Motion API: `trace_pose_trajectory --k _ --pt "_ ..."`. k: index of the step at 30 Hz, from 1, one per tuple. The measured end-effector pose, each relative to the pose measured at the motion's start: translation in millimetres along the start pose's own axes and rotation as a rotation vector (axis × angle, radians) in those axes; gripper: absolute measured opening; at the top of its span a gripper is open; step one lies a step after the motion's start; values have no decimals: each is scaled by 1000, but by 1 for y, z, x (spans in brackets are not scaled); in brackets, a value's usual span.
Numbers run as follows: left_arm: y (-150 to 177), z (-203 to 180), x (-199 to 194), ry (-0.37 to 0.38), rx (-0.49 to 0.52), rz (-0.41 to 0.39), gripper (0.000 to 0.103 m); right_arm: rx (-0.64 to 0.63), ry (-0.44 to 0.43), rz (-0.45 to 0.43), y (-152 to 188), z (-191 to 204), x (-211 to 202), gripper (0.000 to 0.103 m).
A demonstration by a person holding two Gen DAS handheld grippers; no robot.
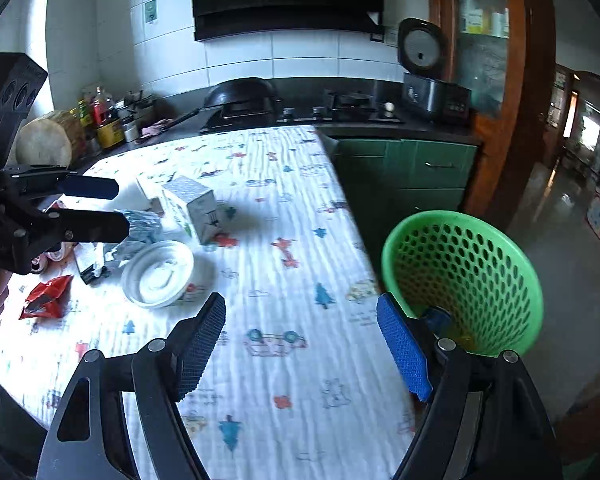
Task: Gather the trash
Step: 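Move the left tool back to the orange chip bag while the right tool approaches the white plate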
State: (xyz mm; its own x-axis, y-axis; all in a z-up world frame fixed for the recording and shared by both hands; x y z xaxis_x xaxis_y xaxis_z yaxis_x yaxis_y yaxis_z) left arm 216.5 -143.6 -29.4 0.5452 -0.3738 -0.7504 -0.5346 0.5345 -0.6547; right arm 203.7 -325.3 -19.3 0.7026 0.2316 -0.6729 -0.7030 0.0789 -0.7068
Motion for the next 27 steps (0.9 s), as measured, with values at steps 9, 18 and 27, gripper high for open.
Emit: trace_pose_trajectory --k 9,18,27 --pt "83 47 -58 -95 -82 -27 80 -76 -105 78 12 84 36 79" --pt "161 69 -90 -147 -118 20 80 -175 -153 175 33 135 79 94" --pt "217 80 -98 -153 -126 75 90 -232 -117 272 46 142 122 96"
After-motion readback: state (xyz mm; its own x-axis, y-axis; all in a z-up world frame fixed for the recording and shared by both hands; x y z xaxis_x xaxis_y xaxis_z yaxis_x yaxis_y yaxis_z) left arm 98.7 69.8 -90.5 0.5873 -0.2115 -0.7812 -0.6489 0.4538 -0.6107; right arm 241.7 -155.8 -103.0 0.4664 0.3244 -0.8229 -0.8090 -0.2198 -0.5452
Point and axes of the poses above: each gripper's, at about its wrist camera, not at the fingertips, and x roughly the way its jaws point, z to its left, y to its underside, the point moved 5 cm from there along x, roughly the way its jaws point, and after that the axes turned 15 degrees about x, right-handed, at the moved point
